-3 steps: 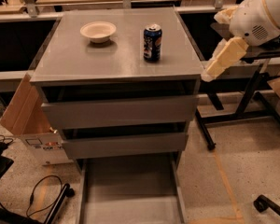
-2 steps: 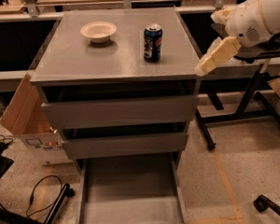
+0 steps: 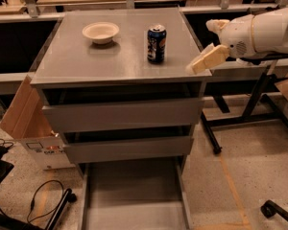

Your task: Place pepsi can into bottom drawer

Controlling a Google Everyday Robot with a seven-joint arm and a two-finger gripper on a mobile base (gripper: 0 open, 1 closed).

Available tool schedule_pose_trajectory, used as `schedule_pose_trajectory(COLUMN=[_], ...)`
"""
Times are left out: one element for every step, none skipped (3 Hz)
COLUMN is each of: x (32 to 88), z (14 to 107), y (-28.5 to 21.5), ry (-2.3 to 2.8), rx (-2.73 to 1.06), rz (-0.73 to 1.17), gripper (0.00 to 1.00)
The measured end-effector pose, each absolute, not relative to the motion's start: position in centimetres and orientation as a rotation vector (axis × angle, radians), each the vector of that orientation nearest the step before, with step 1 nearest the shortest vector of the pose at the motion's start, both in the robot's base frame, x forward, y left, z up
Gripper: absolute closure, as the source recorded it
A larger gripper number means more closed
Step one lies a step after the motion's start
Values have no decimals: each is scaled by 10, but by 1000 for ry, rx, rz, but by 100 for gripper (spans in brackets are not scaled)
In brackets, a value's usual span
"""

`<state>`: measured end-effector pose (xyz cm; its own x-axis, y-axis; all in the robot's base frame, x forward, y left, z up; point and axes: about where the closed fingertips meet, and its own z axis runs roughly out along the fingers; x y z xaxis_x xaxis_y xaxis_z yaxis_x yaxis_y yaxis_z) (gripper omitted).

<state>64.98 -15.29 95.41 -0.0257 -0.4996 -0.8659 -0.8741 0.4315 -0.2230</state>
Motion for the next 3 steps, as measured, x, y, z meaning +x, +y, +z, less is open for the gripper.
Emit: schedule_pose_trajectory(x=[679,679,707], z=[946,946,934], y=[-138,-138,-117], ry=[1597,1597,1570], rx=[-1158,-1158,-1140], rz=[529,529,572], gripper=[0,0,0])
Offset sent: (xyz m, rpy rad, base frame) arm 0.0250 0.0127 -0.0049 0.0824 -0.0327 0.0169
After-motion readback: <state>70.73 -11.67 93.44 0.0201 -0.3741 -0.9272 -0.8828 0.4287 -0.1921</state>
